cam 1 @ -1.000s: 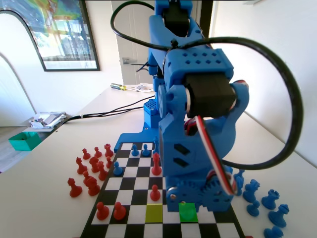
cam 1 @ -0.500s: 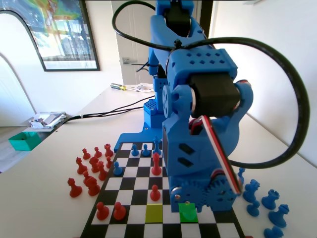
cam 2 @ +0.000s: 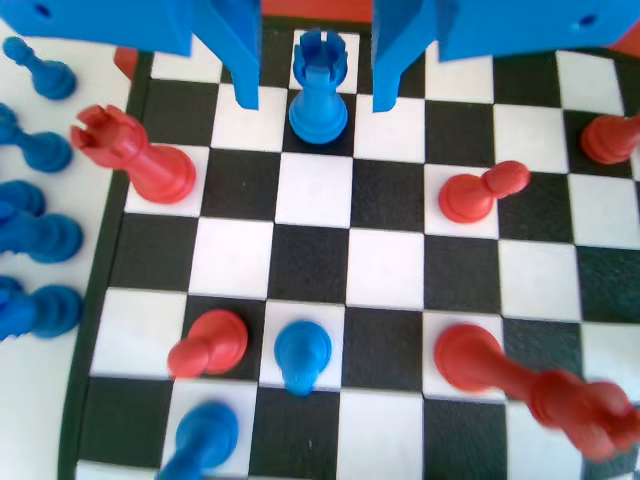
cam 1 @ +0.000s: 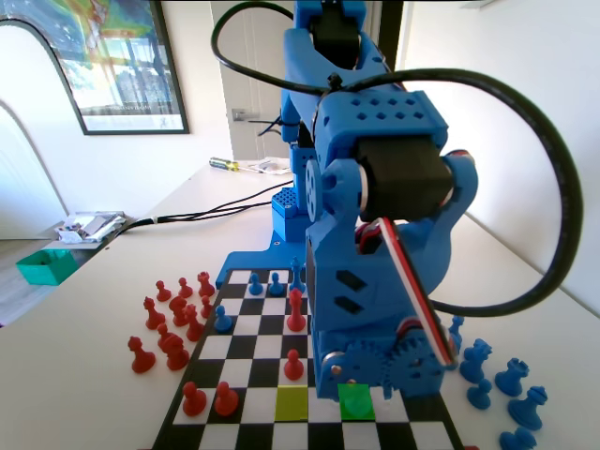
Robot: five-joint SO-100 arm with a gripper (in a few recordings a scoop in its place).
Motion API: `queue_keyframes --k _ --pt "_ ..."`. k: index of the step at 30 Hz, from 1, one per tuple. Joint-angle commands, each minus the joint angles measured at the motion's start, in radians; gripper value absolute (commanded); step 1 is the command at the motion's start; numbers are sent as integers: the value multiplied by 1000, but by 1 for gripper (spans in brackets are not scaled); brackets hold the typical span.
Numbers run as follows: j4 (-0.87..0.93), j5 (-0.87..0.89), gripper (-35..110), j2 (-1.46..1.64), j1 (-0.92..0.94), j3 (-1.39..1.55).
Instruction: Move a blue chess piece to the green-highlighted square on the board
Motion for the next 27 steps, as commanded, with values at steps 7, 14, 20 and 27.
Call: queue_keyframes --k 7,14,20,27 --pt "144 -21 16 285 23 -66" --pt "302 -44 12 485 46 -75" --pt "420 -57 4 676 71 -66" --pt "543 -117 1 933 98 -6"
